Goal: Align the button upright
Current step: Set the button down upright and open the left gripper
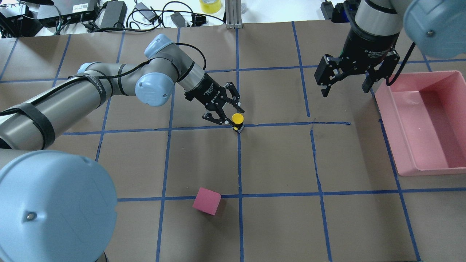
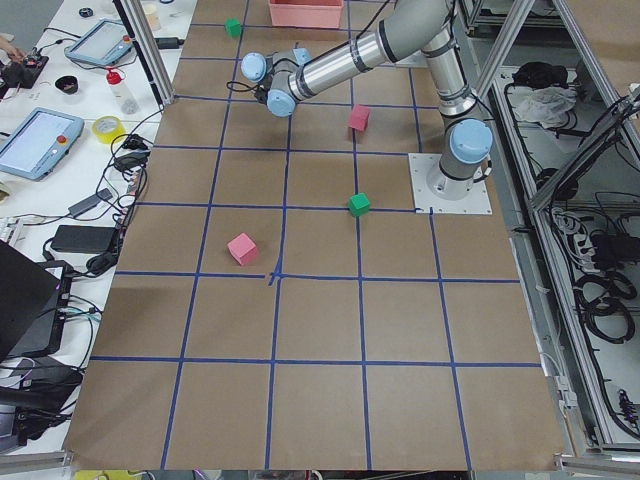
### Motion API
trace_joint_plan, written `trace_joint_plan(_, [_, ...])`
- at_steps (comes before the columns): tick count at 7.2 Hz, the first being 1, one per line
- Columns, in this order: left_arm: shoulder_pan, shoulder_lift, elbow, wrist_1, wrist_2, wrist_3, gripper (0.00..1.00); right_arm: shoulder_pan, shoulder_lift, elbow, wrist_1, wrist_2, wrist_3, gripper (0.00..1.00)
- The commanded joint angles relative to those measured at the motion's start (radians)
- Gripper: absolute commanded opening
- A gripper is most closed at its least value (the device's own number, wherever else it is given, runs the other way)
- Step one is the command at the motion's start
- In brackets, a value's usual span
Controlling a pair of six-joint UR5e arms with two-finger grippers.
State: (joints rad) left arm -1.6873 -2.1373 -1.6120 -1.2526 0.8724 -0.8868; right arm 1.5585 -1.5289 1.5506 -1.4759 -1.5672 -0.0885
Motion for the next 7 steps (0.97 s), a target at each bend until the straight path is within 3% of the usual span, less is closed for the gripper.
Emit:
trace_joint_plan(1, [0.0,0.048,0.003,0.028,0.007,0.015,1.0,0.0,0.0,-0.001,-0.001,-0.004,0.003,1.0])
trace_joint_plan(3, [-0.003,0.153,0.009,0.036,0.184,0.073,1.0,0.0,0.001,-0.001,-0.001,-0.004,0.003,1.0])
trace_joint_plan(4, [-0.003,0.219,0.006,0.029,0.191,0.139,1.0,0.0,0.003,-0.001,0.0,0.002,0.001,1.0])
trace_joint_plan(7, [0.003,0.406,0.012,-0.104,0.44,0.509,1.0,0.0,0.004,-0.004,-0.003,-0.001,0.003,1.0])
